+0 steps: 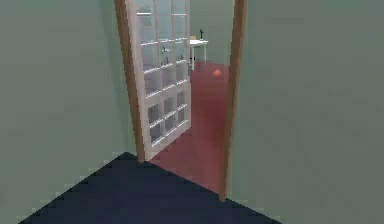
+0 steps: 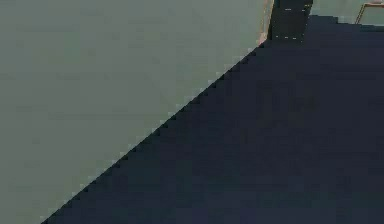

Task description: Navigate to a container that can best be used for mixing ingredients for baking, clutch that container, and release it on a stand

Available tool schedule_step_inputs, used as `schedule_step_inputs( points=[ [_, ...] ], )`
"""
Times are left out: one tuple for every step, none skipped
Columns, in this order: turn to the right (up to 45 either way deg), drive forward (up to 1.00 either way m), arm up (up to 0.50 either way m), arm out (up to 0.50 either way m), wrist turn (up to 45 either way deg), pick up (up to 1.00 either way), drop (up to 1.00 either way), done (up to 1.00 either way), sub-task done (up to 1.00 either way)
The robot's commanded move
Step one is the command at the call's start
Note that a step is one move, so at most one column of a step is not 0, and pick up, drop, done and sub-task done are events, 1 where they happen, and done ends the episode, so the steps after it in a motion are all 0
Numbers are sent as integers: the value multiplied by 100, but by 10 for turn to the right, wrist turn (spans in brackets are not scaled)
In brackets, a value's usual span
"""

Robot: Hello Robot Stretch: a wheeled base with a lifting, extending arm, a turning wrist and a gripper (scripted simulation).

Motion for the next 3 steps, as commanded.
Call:
schedule_step_inputs(
  points=[
    [300,0,0,0,0,0,0,0,0],
    [0,5,0,0,0,0,0,0,0],
    [450,0,0,0,0,0,0,0,0]
  ],
)
